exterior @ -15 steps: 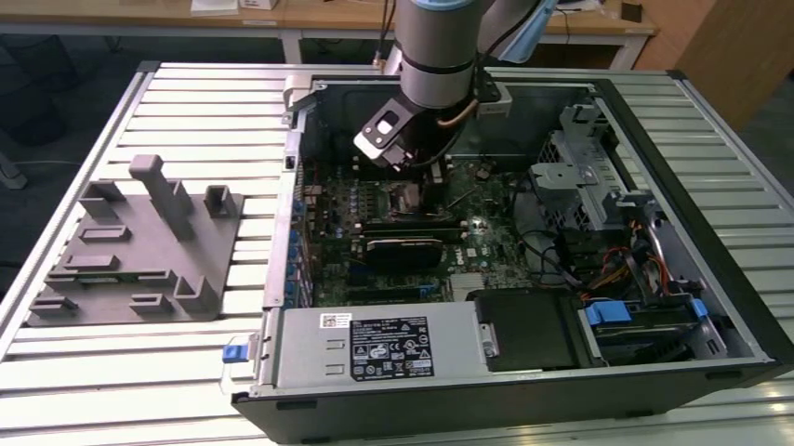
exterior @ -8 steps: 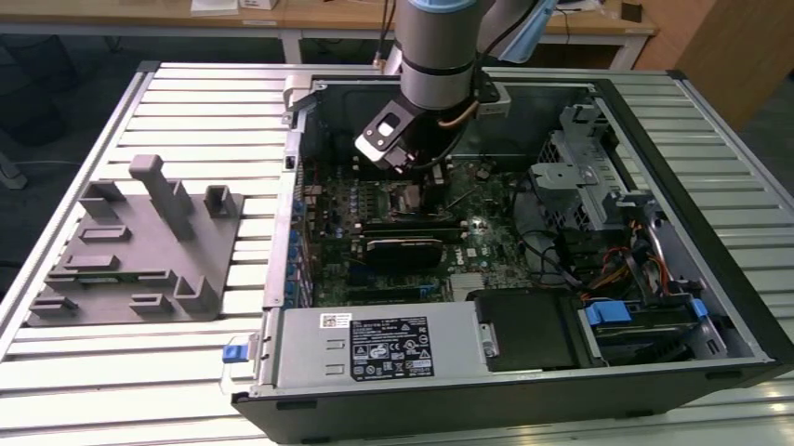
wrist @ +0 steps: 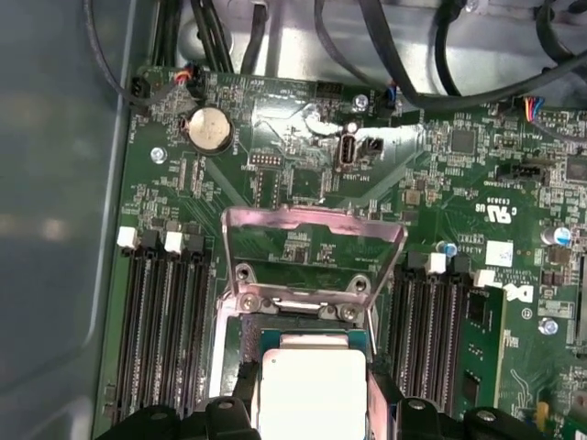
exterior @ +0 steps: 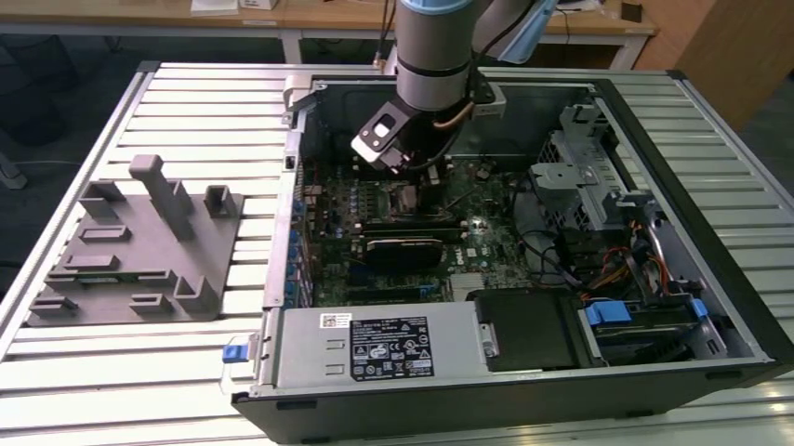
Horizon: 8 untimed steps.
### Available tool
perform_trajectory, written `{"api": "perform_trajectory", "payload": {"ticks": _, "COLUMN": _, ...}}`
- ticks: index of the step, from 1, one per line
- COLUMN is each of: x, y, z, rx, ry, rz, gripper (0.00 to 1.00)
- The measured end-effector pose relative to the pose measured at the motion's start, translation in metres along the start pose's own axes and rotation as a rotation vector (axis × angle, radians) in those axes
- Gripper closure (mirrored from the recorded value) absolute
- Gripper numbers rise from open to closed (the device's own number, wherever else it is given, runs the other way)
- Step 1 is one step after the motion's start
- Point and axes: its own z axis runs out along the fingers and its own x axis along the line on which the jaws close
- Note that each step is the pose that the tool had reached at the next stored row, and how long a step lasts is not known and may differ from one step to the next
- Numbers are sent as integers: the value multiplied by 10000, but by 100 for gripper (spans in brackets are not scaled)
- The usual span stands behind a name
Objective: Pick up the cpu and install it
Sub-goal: 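Place the cpu into insertion slot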
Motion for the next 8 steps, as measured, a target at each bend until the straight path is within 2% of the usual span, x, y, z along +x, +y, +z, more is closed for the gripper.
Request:
{"api": "perform_trajectory", "payload": {"ticks": 4, "x": 5, "y": -4, "z": 16, "rx": 3, "ry": -14, "rz": 408, "gripper": 45}}
{"api": "perform_trajectory", "payload": {"ticks": 8, "x": 42, "y": -2, "z": 24, "rx": 5, "ry": -19, "rz": 590, "gripper": 45}}
